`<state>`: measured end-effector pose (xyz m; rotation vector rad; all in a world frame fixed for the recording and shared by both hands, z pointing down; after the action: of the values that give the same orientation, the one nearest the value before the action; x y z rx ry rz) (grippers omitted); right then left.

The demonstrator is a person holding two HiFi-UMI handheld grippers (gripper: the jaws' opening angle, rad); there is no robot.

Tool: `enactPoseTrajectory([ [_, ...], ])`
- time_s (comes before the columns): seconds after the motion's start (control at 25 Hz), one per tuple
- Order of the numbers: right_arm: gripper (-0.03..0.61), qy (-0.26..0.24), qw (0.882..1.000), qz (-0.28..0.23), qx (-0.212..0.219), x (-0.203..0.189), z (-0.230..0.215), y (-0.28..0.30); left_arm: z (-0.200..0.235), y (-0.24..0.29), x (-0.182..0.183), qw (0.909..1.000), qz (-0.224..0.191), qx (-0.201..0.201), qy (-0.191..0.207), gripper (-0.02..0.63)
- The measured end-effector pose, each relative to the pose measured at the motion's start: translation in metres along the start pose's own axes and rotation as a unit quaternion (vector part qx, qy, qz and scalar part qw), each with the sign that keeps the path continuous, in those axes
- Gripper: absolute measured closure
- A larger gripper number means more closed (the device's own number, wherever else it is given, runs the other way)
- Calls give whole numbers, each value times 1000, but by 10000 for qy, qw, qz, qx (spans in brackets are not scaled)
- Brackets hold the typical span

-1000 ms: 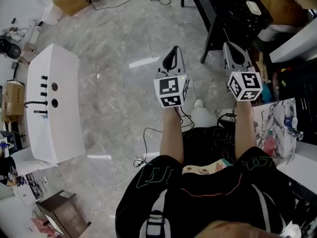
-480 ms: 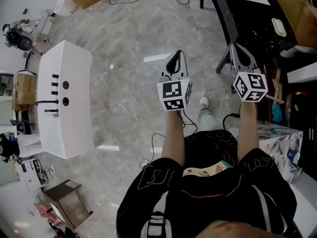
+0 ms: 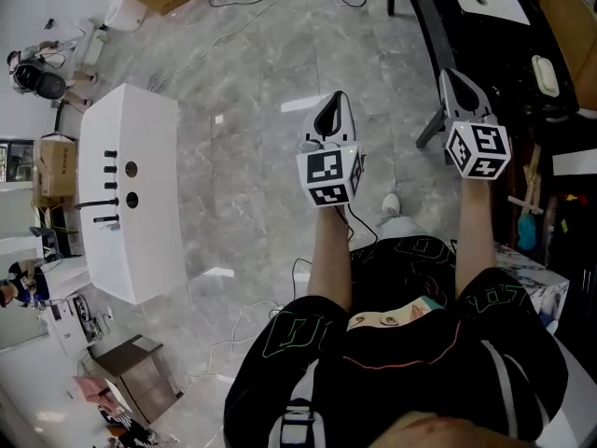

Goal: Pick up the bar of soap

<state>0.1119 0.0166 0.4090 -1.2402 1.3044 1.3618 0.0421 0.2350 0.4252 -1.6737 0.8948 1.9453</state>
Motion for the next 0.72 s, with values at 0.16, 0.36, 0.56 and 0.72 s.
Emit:
enactPoseTrajectory([
  [0.16,574,-17,9999,-118,16,15,-11,15,-1,21,15,9999,-88,-44,44,606],
  [0.36,574,-28,9993,-353,93,33,-23,26,-5,37,37,9994,-293,-35,190,606],
  [0.56,574,94,9985,-532,57,43,-38,34,-4,49,56,9986,-345,-23,411,606],
  [0.72,574,198,9980,-598,-68,46,-58,34,-8,57,63,9981,-359,-46,491,606],
])
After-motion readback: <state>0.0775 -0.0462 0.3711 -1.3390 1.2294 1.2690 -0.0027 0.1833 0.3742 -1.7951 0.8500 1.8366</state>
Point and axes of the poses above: the fingertips, and each gripper's own axes: y forward along the fingers, z to its left, x out of its top, the point moved 3 cm from there along -y, backward along the fingers, and after that the axes turned 2 degrees about z, right-handed, at the moved point
